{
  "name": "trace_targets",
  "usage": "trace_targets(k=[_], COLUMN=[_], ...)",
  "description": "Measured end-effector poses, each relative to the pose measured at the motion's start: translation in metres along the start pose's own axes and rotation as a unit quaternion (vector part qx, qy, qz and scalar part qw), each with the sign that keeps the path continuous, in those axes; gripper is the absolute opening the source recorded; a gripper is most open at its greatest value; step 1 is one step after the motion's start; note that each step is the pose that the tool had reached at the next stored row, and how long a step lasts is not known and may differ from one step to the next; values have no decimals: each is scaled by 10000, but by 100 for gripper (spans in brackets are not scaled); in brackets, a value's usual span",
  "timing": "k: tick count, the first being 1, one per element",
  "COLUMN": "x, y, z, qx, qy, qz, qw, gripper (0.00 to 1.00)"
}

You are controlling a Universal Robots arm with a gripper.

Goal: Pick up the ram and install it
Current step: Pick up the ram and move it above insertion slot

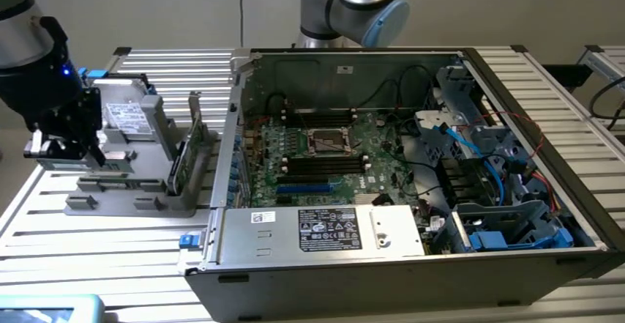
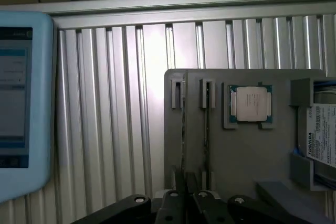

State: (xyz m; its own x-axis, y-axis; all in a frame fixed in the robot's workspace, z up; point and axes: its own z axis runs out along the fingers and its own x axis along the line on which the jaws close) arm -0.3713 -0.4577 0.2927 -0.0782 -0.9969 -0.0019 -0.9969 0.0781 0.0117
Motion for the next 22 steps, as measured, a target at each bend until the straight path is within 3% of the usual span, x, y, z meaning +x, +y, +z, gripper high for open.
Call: trace_targets(k=[8, 22], x=[8, 126], y=[-31, -474], z=[-365, -1005], qx=[-1, -17], qy=[1, 2], qz=[0, 0], qw=[10000, 10000], gripper=[13, 13])
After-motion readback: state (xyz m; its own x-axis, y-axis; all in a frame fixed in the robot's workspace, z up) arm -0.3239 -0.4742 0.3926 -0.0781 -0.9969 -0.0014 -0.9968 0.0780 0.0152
